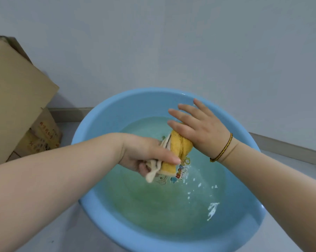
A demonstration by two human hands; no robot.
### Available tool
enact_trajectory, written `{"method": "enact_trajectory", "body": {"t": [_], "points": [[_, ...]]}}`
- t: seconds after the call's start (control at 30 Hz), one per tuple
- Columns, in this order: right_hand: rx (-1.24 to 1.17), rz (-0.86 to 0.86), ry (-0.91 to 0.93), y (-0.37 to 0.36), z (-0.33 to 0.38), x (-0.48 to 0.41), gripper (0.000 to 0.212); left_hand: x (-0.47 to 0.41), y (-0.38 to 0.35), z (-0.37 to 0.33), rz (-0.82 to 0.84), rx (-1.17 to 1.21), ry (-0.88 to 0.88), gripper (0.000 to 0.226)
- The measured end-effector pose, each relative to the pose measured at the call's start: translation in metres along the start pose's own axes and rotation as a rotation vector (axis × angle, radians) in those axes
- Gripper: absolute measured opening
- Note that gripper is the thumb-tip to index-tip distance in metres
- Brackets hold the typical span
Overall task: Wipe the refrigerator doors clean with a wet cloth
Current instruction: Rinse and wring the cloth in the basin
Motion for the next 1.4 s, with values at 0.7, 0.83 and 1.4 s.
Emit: {"method": "enact_trajectory", "body": {"t": [0.7,0.83,1.4], "points": [[-1.061,0.418,-1.523,-0.050,0.011,0.051,0.028,0.020,0.052,-0.073,-0.972,-1.495,-0.248,0.015],[-1.104,0.294,-1.645,-0.047,0.002,0.057,0.031,0.019,0.054,-0.080,-1.048,-1.324,-0.287,0.019],[-1.223,0.336,-1.761,-0.052,0.002,0.071,0.031,0.014,0.057,-0.077,-1.064,-1.159,-0.198,0.009]]}}
Point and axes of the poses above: each hand's wrist, its own x-axis away from the middle knuckle, its own y-axis out of the back of the hand, z = x × y, the point moved 9 cm from there along -x, towards the middle knuckle, and after that the axes turned 4 degrees about -z, right-handed, at the moved point
